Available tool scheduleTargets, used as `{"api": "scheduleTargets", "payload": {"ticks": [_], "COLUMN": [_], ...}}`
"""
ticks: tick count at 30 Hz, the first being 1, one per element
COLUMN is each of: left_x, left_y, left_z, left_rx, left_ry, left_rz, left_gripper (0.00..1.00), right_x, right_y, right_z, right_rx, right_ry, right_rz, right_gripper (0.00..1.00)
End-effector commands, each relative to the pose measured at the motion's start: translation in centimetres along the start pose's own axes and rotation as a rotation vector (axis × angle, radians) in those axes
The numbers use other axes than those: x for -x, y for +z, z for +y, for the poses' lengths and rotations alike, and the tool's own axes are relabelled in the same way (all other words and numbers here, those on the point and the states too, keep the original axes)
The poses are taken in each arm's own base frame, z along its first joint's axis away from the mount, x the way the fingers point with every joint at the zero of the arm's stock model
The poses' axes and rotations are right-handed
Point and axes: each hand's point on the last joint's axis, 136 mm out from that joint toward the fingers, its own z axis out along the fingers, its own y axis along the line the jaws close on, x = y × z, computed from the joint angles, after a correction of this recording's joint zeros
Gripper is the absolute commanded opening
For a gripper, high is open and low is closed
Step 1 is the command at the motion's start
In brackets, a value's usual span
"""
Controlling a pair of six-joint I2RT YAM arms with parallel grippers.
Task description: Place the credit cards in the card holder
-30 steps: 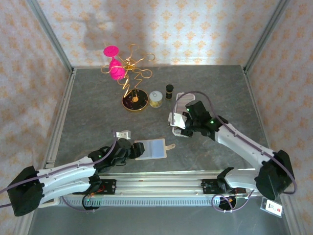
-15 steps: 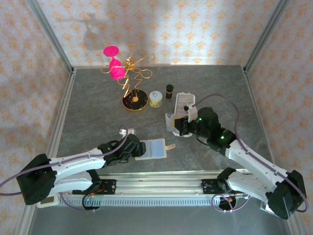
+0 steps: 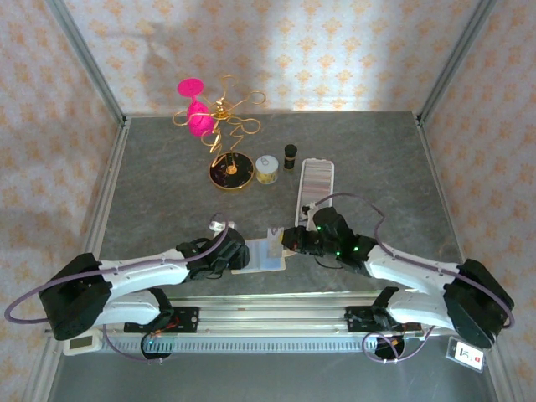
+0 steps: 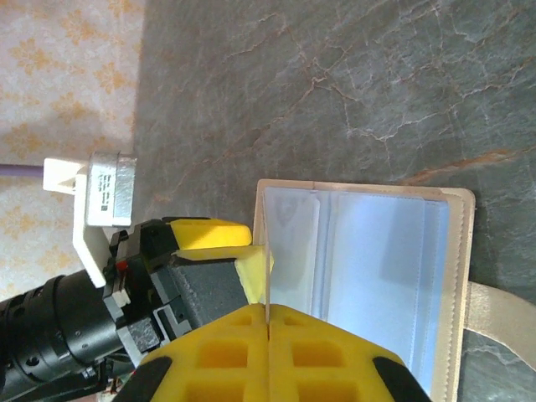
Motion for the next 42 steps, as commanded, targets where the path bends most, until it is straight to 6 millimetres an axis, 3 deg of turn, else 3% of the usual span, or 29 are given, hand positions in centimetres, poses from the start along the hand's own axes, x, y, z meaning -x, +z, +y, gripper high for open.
{"api": "scheduleTargets", "payload": {"ticks": [1,5,19,26,42], "left_x": [0.5,0.3,-0.6,-0.9,-1.0], "left_y": [0.0,0.1,0.6,0.5,0.4], "left_z": [-0.2,-0.1,1.4,1.6,1.7], "left_rx": [0.009,0.016,0.064,0.056,0.049], "left_ry": [0.013,0.021,0.037,0.025,0.01], "left_rz": [0.0,0.004,0.023,0.023,0.018], "left_gripper": [0.53,0.53,0.41,0.34,0.34], "right_x": [0.9,0.1,-1.2,-1.1,-1.0], "right_y": [0.6,2.0,5.2,5.9,7.0], "right_z": [0.2,-0.8,-0.6,-1.2,-2.0], "right_rx": [0.018,-0.014,-0.018,-0.042,-0.038], "right_ry": [0.044,0.054,0.062,0.069,0.107], "right_rz": [-0.055,-0.01,0.058,0.045,0.02], "right_gripper": [0.0,0.0,0.0,0.0,0.0]}}
